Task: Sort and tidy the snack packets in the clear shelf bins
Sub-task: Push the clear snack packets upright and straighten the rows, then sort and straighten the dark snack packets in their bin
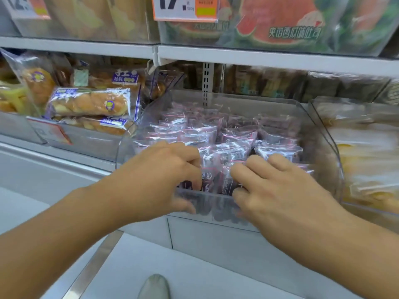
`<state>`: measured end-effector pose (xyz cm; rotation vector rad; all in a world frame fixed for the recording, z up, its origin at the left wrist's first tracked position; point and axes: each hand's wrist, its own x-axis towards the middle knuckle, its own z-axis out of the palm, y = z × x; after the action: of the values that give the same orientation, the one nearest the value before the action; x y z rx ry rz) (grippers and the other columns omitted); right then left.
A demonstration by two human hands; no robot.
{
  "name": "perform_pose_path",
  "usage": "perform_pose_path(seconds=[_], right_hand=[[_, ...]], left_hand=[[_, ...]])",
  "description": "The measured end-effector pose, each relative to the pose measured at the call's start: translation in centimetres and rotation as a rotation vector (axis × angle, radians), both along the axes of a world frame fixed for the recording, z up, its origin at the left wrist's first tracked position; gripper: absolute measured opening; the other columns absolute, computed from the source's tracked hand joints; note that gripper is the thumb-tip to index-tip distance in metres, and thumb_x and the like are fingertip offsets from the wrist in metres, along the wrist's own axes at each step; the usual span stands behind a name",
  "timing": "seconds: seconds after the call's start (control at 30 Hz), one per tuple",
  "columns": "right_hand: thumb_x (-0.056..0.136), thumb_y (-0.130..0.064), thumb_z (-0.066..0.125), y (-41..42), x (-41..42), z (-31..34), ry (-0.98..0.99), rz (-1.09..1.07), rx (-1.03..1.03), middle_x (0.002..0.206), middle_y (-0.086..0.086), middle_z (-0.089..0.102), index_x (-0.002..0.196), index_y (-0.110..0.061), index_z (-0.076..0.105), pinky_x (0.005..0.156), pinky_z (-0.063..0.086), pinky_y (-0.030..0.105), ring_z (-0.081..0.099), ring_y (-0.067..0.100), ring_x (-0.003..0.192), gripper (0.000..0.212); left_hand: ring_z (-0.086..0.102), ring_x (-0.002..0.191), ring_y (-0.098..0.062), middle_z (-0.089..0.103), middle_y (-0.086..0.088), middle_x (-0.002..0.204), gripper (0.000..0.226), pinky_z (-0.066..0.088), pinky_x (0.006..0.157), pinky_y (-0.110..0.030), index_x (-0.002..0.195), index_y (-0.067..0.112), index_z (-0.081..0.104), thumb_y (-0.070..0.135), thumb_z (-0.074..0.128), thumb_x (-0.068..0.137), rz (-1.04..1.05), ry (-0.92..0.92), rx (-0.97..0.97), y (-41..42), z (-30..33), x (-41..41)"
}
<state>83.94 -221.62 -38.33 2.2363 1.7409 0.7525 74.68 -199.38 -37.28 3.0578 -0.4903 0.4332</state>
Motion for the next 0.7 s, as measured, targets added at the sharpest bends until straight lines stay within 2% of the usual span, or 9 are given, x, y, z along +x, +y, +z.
perform_pose_path(seconds=[0.07,0.17,0.27,0.37,0.43,0.5,0.6,0.7], right_hand=[[0.067,-0.014,0.074,-0.1,0.2,-0.6,-0.021,-0.001,0.031,0.074,0.003,0.046,0.061,-0.019,0.053,0.062,0.028,0.039,0.045,0.026,0.07,0.023],[0.062,-0.022,0.088,-0.2,0.6,-0.6,0.03,-0.035,0.07,0.071,-0.003,0.045,0.058,-0.023,0.054,0.06,0.031,0.038,0.046,0.023,0.069,0.034],[0.064,-0.029,0.09,1.1,1.8,0.8,0.057,-0.083,0.121,0.069,-0.004,0.043,0.054,-0.024,0.057,0.061,0.023,0.035,0.045,0.021,0.068,0.035],[0.073,-0.036,0.085,2.9,3.3,3.0,0.031,-0.116,0.187,0.072,-0.004,0.043,0.059,-0.022,0.062,0.064,0.022,0.036,0.044,0.022,0.072,0.031],[0.091,-0.036,0.069,3.7,4.4,3.1,0.041,-0.129,0.156,0.084,-0.004,0.039,0.074,-0.022,0.063,0.07,0.02,0.038,0.034,0.018,0.083,0.022],[0.101,-0.038,0.055,4.2,5.2,2.8,0.089,-0.198,0.07,0.093,-0.005,0.035,0.086,-0.024,0.06,0.074,0.018,0.037,0.026,0.018,0.089,0.021],[0.1,-0.041,0.055,4.3,6.1,2.2,0.107,-0.219,0.04,0.093,-0.004,0.033,0.088,-0.022,0.059,0.076,0.018,0.038,0.025,0.019,0.089,0.023],[0.092,-0.035,0.066,4.4,5.7,0.9,0.148,-0.22,0.041,0.087,-0.004,0.033,0.081,-0.023,0.055,0.074,0.019,0.038,0.027,0.02,0.087,0.02]], left_hand=[[0.051,0.071,-0.011,0.053,0.016,0.078,0.028,0.041,0.061,-0.032,0.07,0.032,0.07,0.043,0.095,0.059,-0.017,-0.051,0.066,-0.1,-0.8,0.1],[0.051,0.069,-0.009,0.047,0.02,0.075,0.029,0.04,0.062,-0.032,0.066,0.034,0.066,0.041,0.094,0.061,0.006,-0.064,0.057,0.0,-0.9,0.4],[0.04,0.069,0.001,0.046,0.021,0.078,0.027,0.035,0.067,-0.033,0.069,0.038,0.059,0.041,0.086,0.072,0.08,-0.08,-0.002,1.0,0.6,1.1],[0.042,0.079,-0.005,0.045,0.021,0.083,0.024,0.031,0.075,-0.034,0.073,0.041,0.055,0.045,0.079,0.075,0.169,-0.137,-0.014,2.1,2.5,2.9],[0.046,0.087,-0.01,0.045,0.02,0.086,0.023,0.033,0.079,-0.036,0.076,0.039,0.056,0.046,0.078,0.078,0.214,-0.1,-0.003,2.2,2.6,4.5],[0.049,0.094,-0.012,0.048,0.018,0.091,0.021,0.037,0.085,-0.039,0.077,0.037,0.059,0.047,0.077,0.08,0.258,-0.035,0.031,2.2,2.1,6.0],[0.047,0.093,-0.008,0.051,0.019,0.09,0.021,0.038,0.09,-0.037,0.074,0.038,0.062,0.051,0.077,0.078,0.307,0.047,0.03,2.5,1.5,7.0],[0.051,0.088,-0.008,0.055,0.016,0.085,0.023,0.043,0.084,-0.034,0.071,0.035,0.066,0.05,0.082,0.075,0.372,0.168,0.043,2.0,1.7,7.2]])
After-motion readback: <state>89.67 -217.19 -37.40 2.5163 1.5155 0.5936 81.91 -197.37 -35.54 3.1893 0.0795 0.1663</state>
